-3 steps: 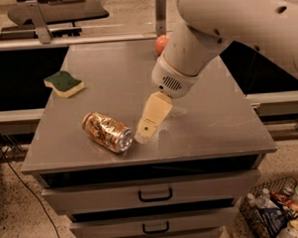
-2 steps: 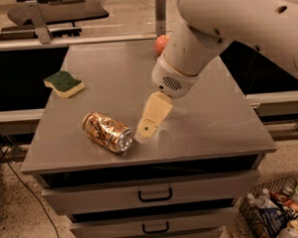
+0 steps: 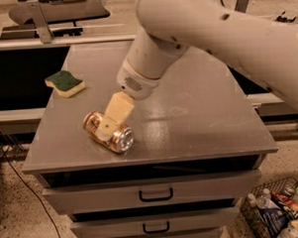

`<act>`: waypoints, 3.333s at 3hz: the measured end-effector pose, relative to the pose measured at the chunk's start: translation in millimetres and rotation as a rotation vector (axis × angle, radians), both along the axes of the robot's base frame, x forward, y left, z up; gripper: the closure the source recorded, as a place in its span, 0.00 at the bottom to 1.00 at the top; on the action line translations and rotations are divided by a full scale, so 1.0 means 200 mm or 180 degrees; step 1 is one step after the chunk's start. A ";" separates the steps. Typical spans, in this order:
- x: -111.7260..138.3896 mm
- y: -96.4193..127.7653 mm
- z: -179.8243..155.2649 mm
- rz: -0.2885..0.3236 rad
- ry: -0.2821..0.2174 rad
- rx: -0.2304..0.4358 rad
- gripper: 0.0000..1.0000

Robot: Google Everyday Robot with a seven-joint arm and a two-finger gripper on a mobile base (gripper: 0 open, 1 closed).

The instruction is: Place orange can upright

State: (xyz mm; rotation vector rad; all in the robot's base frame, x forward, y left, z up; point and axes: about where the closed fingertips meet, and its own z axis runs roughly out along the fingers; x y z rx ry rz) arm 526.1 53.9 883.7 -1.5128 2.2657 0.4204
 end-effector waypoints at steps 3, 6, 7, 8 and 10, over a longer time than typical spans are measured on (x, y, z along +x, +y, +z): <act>0.02 0.38 -0.22 -0.0526 0.0151 -0.0475 0.00; 0.05 0.23 -0.23 -0.1017 -0.0220 -0.0975 0.65; 0.08 0.18 -0.18 -0.1016 -0.0245 -0.0721 0.87; 0.19 0.09 -0.05 -0.0914 -0.0418 -0.0158 1.00; 0.28 -0.20 0.15 -0.0938 -0.0754 0.0857 1.00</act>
Offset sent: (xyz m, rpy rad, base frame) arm 0.0065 0.0956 -0.0545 -0.1364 0.0934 -0.1908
